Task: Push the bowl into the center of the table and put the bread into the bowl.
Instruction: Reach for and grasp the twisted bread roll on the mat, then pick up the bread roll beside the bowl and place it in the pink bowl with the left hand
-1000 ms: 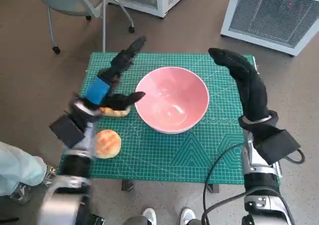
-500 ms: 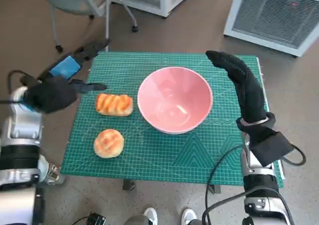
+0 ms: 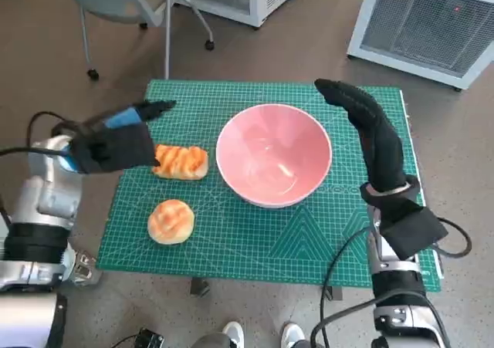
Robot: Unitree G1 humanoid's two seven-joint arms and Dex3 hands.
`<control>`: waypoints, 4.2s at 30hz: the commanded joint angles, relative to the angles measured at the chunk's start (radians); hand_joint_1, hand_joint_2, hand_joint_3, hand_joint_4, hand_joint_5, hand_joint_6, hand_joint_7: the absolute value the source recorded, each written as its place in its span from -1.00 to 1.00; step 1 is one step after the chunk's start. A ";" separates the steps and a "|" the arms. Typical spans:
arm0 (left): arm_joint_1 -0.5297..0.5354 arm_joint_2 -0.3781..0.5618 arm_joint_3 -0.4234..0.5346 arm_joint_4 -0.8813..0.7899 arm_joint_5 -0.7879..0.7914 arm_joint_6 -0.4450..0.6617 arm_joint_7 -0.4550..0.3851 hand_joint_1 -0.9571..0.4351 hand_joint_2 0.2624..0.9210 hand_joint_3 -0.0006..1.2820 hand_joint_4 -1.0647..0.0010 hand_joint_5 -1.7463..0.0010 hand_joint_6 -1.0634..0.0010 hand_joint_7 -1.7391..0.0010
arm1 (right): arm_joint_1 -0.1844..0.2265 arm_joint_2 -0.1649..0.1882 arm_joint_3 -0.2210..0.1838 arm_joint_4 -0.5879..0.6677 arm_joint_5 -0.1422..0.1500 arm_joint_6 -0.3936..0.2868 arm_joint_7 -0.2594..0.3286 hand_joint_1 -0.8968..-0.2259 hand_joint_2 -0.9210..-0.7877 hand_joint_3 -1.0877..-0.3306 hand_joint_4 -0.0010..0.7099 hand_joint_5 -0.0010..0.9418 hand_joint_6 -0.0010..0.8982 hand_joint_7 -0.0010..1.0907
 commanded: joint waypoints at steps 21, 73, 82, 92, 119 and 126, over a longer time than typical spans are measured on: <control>-0.119 -0.158 -0.203 0.455 0.174 -0.081 0.263 0.13 0.46 -1.00 0.73 0.98 0.52 1.00 | 0.028 0.006 0.010 0.024 0.010 0.006 0.010 -0.52 -1.00 -0.37 -0.69 -1.00 -1.00 -0.29; 0.004 -0.079 0.031 -0.157 0.020 -0.443 0.551 0.38 0.99 -0.94 -0.46 -0.23 -0.17 -0.34 | 0.058 0.035 0.008 0.016 0.003 -0.015 -0.015 -0.46 -1.00 -0.38 -0.71 -1.00 -1.00 -0.35; -0.036 -0.175 -0.044 -0.197 0.082 -0.397 0.505 0.38 1.00 -0.90 -0.38 -0.31 -0.13 -0.34 | 0.066 0.041 0.005 0.012 0.008 -0.020 -0.013 -0.47 -1.00 -0.37 -0.71 -1.00 -1.00 -0.36; -0.155 -0.303 -0.149 0.060 0.167 -0.433 0.550 0.38 1.00 -0.91 -0.38 -0.26 -0.15 -0.37 | 0.082 0.039 0.000 -0.007 0.017 -0.014 -0.010 -0.47 -1.00 -0.38 -0.73 -1.00 -1.00 -0.37; -0.194 -0.363 -0.223 0.288 0.154 -0.412 0.345 -0.09 0.61 -0.97 0.87 0.97 0.59 0.95 | 0.118 0.032 -0.005 -0.073 0.015 0.024 -0.016 -0.46 -1.00 -0.39 -0.75 -1.00 -1.00 -0.40; -0.130 -0.318 -0.194 0.098 0.132 -0.271 0.222 -0.25 0.66 -0.98 0.98 1.00 0.68 0.99 | 0.118 0.033 -0.002 -0.078 0.019 0.032 -0.010 -0.45 -1.00 -0.39 -0.75 -1.00 -1.00 -0.40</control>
